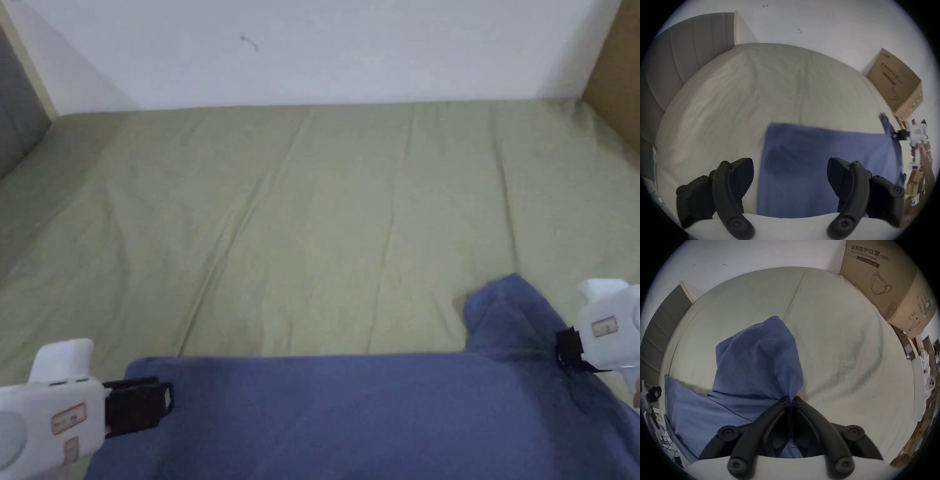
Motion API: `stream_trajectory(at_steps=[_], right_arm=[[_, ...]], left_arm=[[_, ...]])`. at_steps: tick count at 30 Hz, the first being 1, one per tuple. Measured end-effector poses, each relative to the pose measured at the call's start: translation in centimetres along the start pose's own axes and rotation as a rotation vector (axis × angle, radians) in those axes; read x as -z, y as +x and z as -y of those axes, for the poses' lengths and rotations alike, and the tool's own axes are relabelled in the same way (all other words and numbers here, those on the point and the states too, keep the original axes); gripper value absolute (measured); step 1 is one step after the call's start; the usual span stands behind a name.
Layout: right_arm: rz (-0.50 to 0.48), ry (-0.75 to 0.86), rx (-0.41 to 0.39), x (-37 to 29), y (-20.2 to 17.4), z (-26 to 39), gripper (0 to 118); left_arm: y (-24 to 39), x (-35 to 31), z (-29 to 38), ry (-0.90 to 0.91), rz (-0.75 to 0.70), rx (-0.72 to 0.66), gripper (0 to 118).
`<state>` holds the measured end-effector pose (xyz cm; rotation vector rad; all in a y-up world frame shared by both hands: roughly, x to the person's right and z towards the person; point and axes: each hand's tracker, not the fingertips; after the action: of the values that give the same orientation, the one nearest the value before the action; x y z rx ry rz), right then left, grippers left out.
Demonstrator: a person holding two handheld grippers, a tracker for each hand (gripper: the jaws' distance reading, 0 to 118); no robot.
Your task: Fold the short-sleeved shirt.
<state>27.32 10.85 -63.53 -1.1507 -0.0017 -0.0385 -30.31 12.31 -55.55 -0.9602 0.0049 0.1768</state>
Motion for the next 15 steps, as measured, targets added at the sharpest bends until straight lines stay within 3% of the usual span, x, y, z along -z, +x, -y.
stream_trajectory(at_steps=[4,7,9,10,11,13,15], right_arm=[[-0.014,0.0,0.021,0.0,0.3,0.0,2],[-0.006,-0.006,0.014,0.2,-0.1,0.1,2],[0.005,-0.008,0.002,0.3,-0.4,0.0,2],[0.008,-0.007,-0.004,0.3,-0.4,0.0,2],[0.009,-0.007,-0.006,0.2,-0.4,0.0,2],[0.002,-0.011,0.001,-0.2,-0.2,-0.3,2],[-0.016,0.003,0.036,-1.4,0.2,-0.4,2]], left_arm=[[1.1,4.4,-3.0,-0.026,-0.072,0.039,96],[1.4,7.7,-3.7,-0.075,-0.025,0.001,87],[2.0,8.7,-3.4,-0.093,-0.096,0.074,83],[2.3,8.1,-3.4,-0.085,-0.105,0.078,72],[2.3,7.4,-3.4,-0.073,-0.103,0.076,54],[2.0,6.5,-3.7,-0.062,-0.108,0.075,6],[1.2,5.7,-4.0,-0.098,-0.035,0.014,6]])
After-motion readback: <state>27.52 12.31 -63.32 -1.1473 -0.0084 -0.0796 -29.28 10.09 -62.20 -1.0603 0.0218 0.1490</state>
